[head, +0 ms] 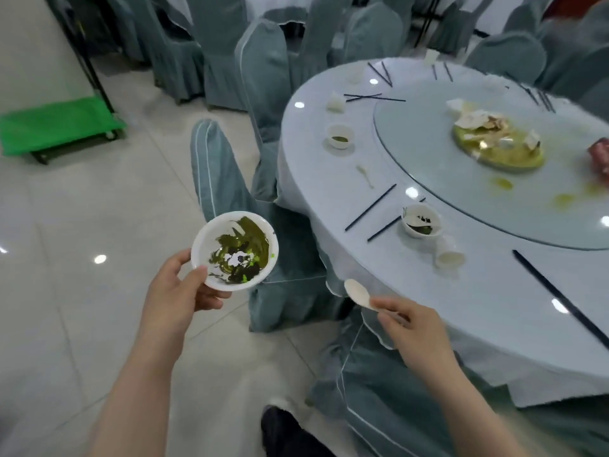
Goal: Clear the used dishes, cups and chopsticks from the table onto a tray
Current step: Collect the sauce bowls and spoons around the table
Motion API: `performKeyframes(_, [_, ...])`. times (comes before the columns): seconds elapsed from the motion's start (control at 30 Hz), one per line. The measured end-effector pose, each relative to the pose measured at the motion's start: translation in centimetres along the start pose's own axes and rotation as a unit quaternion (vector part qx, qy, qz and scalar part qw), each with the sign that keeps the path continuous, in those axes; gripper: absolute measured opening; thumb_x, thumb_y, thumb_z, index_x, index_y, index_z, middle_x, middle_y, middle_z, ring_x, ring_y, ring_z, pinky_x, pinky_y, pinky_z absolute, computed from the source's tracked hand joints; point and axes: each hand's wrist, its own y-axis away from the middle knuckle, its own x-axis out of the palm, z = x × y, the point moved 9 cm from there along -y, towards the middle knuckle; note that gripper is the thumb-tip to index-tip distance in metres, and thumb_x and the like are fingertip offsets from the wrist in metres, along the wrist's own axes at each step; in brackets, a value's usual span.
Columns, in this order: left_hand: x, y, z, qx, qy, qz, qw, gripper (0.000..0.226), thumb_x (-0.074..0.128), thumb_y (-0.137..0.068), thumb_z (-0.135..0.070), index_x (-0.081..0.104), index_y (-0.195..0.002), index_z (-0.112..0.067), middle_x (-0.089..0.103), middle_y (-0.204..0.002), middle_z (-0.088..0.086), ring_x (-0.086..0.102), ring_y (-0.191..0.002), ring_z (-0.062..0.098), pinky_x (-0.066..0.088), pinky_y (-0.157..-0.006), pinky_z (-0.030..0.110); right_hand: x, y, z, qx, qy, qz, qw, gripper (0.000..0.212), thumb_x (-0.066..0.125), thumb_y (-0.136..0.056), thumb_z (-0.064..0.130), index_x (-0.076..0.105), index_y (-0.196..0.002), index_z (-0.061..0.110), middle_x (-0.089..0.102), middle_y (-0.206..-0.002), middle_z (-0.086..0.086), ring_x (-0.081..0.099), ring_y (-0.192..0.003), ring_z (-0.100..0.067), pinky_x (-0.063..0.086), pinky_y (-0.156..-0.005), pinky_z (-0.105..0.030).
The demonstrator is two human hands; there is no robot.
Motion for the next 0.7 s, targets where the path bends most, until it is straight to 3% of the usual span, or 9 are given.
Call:
performKeyframes(0.13, [4.8, -5.9, -1.7, 0.009, -0.035, 0.076, 0.996, 0.027, 0.049, -0.096, -0.008, 0.057, -0.118, -0.022, 0.072, -0.07, 0.01, 0.065, -0.053, 0.02, 0.052, -0.047, 0.024, -1.1, -3.8, -1.1, 0.042, -0.02, -0.073, 0.996, 0.03, 0.063, -0.089, 0.017, 0.067, -0.087, 0.047, 0.067, -0.091, 0.028, 0.061, -0.088, 0.008, 0.047, -0.075, -0.017])
performKeyframes(0.33, [10.9, -12.8, -3.7, 0.009, -0.072, 0.133, 0.988, 0.027, 0.049, -0.098, -0.011, 0.056, -0.104, -0.036, 0.071, -0.063, 0.008, 0.061, -0.045, 0.016, 0.055, -0.05, 0.029, -0.7, -10.4, -0.4, 0.062, -0.022, -0.105, 0.992, 0.023, 0.062, -0.09, 0.02, 0.069, -0.094, 0.041, 0.063, -0.092, 0.033, 0.057, -0.084, 0.019, 0.04, -0.064, 0.0])
performKeyframes(0.47, [12.6, -16.7, -4.4, -0.009, -0.083, 0.161, 0.983, 0.025, 0.049, -0.099, -0.012, 0.056, -0.108, -0.035, 0.072, -0.066, 0.01, 0.063, -0.047, 0.016, 0.053, -0.045, 0.023, -0.7, -13.7, 0.7, 0.064, -0.029, -0.13, 0.989, 0.025, 0.061, -0.09, 0.017, 0.068, -0.092, 0.041, 0.065, -0.094, 0.029, 0.058, -0.088, 0.015, 0.042, -0.071, -0.004])
performKeyframes(0.53, [13.4, -18.8, -5.0, -0.017, -0.081, 0.179, 0.98, 0.024, 0.049, -0.099, -0.012, 0.055, -0.115, -0.029, 0.072, -0.067, 0.011, 0.064, -0.047, 0.016, 0.052, -0.044, 0.023, -1.3, -14.8, 1.5, 0.067, -0.026, -0.158, 0.985, 0.027, 0.061, -0.089, 0.016, 0.066, -0.09, 0.042, 0.066, -0.092, 0.028, 0.059, -0.09, 0.011, 0.045, -0.076, -0.012])
performKeyframes(0.7, [16.8, -25.2, -7.7, 0.0, -0.104, 0.234, 0.967, 0.025, 0.047, -0.1, -0.011, 0.052, -0.12, -0.024, 0.072, -0.068, 0.013, 0.063, -0.047, 0.017, 0.051, -0.043, 0.022, -2.1, -17.2, 1.8, 0.082, -0.029, -0.251, 0.964, 0.025, 0.061, -0.089, 0.014, 0.067, -0.093, 0.037, 0.067, -0.09, 0.022, 0.06, -0.089, 0.007, 0.043, -0.072, -0.016])
